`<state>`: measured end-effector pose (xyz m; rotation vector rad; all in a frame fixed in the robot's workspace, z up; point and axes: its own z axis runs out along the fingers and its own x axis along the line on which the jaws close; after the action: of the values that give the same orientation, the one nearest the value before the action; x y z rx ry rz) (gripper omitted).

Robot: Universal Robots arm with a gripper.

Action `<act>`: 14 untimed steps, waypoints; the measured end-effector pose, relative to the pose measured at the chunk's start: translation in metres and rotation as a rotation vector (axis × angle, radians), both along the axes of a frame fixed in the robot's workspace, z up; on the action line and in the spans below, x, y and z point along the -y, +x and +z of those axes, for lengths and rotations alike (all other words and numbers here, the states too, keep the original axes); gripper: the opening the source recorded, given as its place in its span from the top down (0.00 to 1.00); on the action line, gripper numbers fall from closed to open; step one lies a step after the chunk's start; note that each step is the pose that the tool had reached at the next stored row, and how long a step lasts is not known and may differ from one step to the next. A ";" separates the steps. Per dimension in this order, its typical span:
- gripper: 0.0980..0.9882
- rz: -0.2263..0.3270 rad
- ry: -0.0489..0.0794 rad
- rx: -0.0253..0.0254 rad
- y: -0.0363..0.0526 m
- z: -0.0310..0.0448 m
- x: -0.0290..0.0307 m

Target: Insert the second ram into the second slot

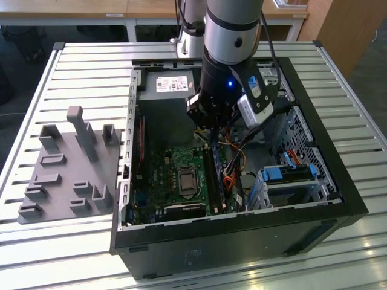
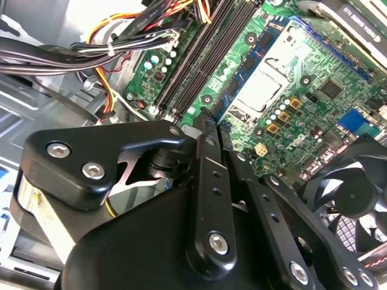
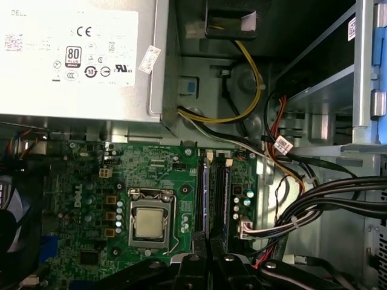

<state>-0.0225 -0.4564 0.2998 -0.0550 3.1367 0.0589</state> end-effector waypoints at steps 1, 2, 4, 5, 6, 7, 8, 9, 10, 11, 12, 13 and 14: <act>0.96 0.000 0.000 0.0001 0.0000 -0.0005 0.0000; 0.96 0.000 0.000 0.0001 0.0000 -0.0010 0.0000; 0.96 0.000 0.000 0.0000 0.0000 -0.0019 0.0000; 0.96 0.000 0.000 0.0001 0.0000 -0.0024 0.0000; 0.96 0.000 0.000 0.0000 0.0000 -0.0029 0.0000; 0.96 0.000 0.000 0.0000 0.0000 -0.0033 0.0000; 0.96 0.000 0.000 0.0000 0.0000 -0.0038 0.0000; 0.96 0.000 0.000 0.0001 0.0000 -0.0044 0.0000; 0.96 0.000 0.000 0.0001 0.0000 -0.0048 0.0000; 0.96 0.000 0.000 0.0000 0.0001 -0.0051 0.0000; 0.96 0.000 0.000 0.0000 0.0001 -0.0055 0.0000; 0.96 0.000 0.000 0.0000 0.0001 -0.0060 0.0000; 0.96 0.000 0.000 -0.0001 0.0001 -0.0065 0.0000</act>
<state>-0.0224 -0.4564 0.2933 -0.0551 3.1368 0.0590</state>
